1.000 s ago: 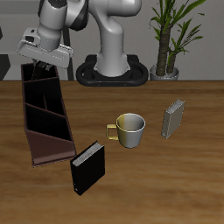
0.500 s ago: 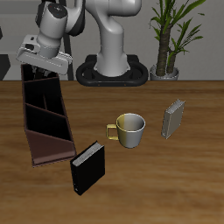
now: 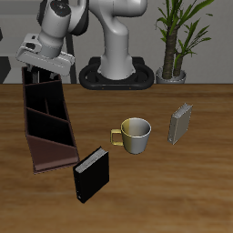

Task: Place the left black book into the right desk caddy's right compartment

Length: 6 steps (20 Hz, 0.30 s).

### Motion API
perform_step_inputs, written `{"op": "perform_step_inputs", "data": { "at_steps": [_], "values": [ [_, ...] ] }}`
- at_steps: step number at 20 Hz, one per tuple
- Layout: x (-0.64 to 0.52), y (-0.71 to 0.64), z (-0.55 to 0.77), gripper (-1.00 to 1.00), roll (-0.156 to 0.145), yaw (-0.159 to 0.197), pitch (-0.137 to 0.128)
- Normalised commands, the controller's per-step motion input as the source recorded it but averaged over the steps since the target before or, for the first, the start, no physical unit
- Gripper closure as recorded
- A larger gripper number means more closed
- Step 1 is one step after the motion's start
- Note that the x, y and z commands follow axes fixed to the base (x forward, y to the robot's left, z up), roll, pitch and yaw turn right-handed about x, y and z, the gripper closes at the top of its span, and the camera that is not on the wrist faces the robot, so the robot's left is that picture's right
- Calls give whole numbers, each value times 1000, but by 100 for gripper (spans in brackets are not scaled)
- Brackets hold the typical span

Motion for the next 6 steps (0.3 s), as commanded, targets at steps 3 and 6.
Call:
{"op": "perform_step_inputs", "data": {
  "at_steps": [3,6],
  "values": [
    [37,105,121,-100,20,21,-3],
    [75,134,173,-100,19,18,-13]
  ]
}}
